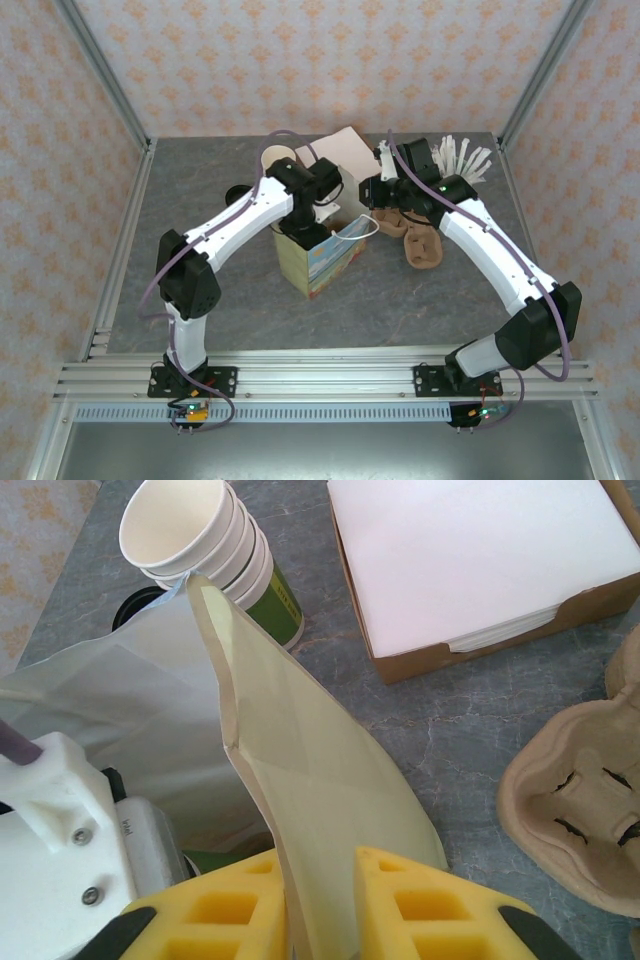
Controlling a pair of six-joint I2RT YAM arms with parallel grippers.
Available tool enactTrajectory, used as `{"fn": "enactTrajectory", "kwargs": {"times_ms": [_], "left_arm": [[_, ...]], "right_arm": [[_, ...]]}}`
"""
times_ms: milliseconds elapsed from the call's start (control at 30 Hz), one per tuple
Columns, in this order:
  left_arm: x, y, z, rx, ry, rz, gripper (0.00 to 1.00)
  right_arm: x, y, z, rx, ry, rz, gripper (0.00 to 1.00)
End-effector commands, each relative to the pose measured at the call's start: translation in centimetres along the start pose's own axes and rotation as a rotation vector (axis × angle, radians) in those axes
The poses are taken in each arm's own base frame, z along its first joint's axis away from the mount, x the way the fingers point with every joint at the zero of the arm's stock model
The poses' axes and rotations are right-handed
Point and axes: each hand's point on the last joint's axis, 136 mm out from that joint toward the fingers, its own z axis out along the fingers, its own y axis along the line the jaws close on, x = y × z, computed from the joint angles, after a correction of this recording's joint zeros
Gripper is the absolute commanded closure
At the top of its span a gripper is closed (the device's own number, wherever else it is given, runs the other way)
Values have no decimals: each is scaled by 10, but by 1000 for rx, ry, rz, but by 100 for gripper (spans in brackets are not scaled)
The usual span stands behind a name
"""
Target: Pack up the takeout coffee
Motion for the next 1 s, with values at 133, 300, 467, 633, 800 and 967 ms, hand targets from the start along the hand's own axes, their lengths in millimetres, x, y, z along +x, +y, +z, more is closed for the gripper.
{"fn": "enactTrajectory", "kwargs": {"times_ms": [133,300,467,633,800,967], "left_arm": [[-4,7,9,-39,28,24,67],[-4,5,16,-34,39,20,67],[-4,6,17,-37,39,18,67],[-5,5,19,-37,42,19,67],[-5,4,20,-32,42,26,67],[-6,4,18,-29,38,31,67]], "right_arm": [[5,-2,2,18,25,-12,78],[6,0,1,16,27,-13,78],[6,-1,1,19,27,-16,78],[6,-1,1,19,28,-15,78],[5,-1,1,18,25,-15,78],[6,-1,1,19,25,-14,78]]}}
